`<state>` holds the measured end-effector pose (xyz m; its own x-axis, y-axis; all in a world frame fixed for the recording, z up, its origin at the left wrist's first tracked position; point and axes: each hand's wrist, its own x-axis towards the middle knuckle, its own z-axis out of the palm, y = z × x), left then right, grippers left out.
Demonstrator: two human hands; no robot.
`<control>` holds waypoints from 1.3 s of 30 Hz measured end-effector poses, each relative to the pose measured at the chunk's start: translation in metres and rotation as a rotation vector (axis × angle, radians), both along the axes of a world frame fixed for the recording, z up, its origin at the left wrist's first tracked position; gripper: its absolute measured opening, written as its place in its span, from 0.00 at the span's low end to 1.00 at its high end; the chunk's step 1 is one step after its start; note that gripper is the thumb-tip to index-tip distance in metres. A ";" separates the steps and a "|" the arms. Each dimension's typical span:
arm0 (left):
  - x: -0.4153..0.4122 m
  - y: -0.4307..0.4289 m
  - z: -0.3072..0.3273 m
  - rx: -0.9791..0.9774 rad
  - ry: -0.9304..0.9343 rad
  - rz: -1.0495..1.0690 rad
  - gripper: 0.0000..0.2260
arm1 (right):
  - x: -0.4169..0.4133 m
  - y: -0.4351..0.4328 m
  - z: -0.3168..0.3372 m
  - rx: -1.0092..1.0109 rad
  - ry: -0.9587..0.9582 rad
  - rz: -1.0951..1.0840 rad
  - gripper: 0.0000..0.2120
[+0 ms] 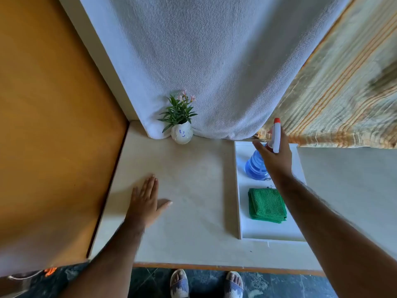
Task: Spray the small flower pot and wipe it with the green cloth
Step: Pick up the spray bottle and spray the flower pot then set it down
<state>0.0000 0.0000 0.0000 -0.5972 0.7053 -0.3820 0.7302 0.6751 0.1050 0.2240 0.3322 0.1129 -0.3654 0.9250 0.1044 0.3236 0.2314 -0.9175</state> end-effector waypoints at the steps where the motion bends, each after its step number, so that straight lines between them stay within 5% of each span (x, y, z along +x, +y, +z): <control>1: 0.000 -0.001 -0.004 0.010 -0.001 0.012 0.61 | -0.002 0.002 0.000 -0.015 -0.005 -0.024 0.30; 7: 0.001 -0.005 -0.013 0.072 0.049 -0.009 0.56 | -0.003 0.004 -0.015 -0.098 -0.024 -0.123 0.12; 18: 0.001 -0.009 -0.022 0.138 0.099 -0.038 0.50 | -0.011 0.018 -0.013 -0.199 0.083 -0.182 0.15; 23: -0.001 -0.014 -0.028 0.159 0.108 -0.051 0.49 | -0.037 0.001 0.026 -0.024 0.159 0.080 0.15; 28: 0.001 -0.014 -0.025 0.210 0.147 -0.073 0.46 | -0.078 -0.030 0.037 -0.019 0.073 0.282 0.13; 31: 0.003 -0.015 -0.028 0.279 0.196 -0.087 0.43 | -0.102 -0.052 0.022 -0.102 -0.038 0.322 0.03; 39: 0.000 -0.015 -0.035 0.326 0.220 -0.078 0.43 | -0.147 -0.084 -0.031 -0.251 -0.456 0.406 0.14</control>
